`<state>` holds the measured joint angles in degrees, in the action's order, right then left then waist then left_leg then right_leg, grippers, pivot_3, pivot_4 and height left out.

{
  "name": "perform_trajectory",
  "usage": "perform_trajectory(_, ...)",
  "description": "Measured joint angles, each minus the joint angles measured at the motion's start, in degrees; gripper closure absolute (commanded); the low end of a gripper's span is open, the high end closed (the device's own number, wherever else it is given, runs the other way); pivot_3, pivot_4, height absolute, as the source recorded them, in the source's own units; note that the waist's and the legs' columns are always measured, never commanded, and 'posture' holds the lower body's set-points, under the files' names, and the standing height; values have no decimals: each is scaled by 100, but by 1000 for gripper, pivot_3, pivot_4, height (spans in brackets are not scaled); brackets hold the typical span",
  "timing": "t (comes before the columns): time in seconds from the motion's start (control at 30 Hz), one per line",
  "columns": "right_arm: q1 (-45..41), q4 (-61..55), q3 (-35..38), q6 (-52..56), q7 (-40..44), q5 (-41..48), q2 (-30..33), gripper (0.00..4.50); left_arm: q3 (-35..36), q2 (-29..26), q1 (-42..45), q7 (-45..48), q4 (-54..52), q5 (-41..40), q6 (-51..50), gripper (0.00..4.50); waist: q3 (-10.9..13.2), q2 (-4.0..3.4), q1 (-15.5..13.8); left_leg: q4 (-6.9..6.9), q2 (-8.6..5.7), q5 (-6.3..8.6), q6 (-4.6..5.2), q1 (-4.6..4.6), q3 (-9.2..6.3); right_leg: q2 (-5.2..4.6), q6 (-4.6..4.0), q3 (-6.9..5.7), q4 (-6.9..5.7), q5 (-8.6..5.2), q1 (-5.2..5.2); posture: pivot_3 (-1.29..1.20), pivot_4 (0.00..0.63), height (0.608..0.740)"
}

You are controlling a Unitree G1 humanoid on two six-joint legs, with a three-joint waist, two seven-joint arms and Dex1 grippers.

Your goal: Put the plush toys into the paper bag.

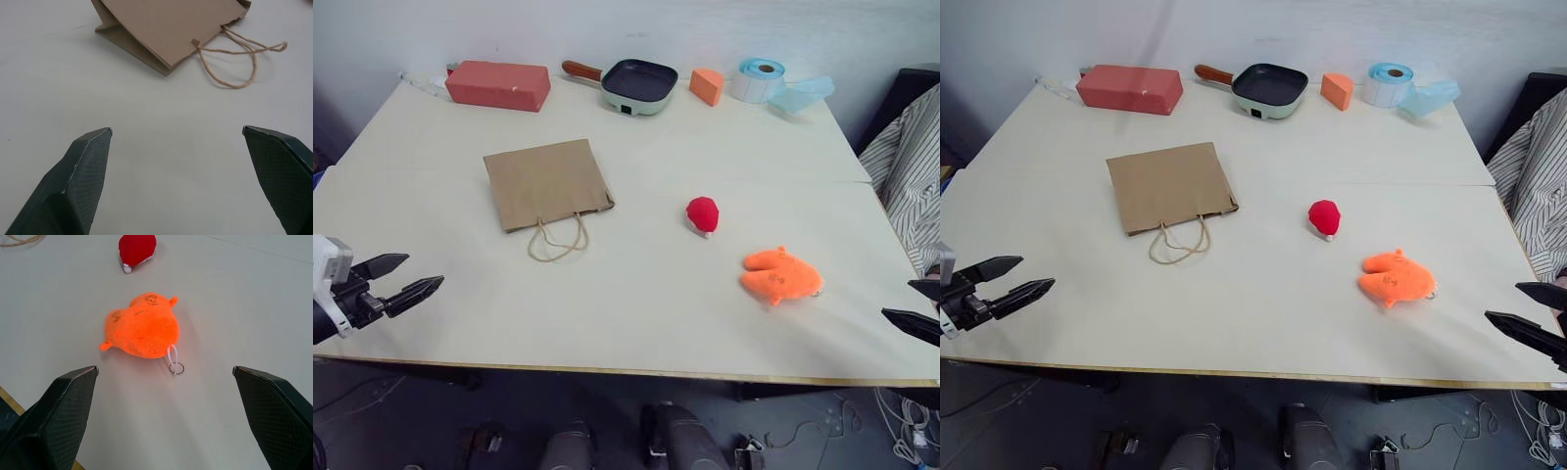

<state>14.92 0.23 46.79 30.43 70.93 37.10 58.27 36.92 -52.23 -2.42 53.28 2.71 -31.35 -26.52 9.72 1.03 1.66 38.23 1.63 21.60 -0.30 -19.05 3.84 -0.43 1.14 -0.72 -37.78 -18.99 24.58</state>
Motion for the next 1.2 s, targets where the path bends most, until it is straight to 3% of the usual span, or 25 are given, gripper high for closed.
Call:
perform_trajectory(0.67, -166, -759, -23, 267, -468, 91, -95, 0, -290, 8, 271, 85, 153, 241, 331, 20, 0, 0, -2, 1, -1, -7, -13, -1, 0, 1, 0, -1, -5, 0, 1, 0, 150, 740)
perform_trajectory(0.8, -393, -1649, -105, 752, -547, 615, -51, 0, -903, -290, 904, 431, 10, 267, 365, 20, -1, 0, -12, 6, -1, -11, -17, -1, -1, 1, 0, -3, -11, 0, 0, 0, 150, 740)
perform_trajectory(0.97, -985, -2727, -691, 1148, -848, 1244, 1, 0, -2263, -531, 1969, 1081, 120, 947, 1119, 20, -1, -1, -9, 8, -3, -13, -21, -4, 0, 3, 0, -3, -12, 0, 5, 0, 150, 740)
perform_trajectory(1.2, -1738, -3770, -2045, 1073, -1407, 1394, -142, 0, -4085, 266, 3942, 1363, 1718, 2422, 2494, 20, -1, 1, -31, 63, -2, -6, -6, -33, -2, 4, 4, -12, -37, 2, 11, 0, 150, 740)
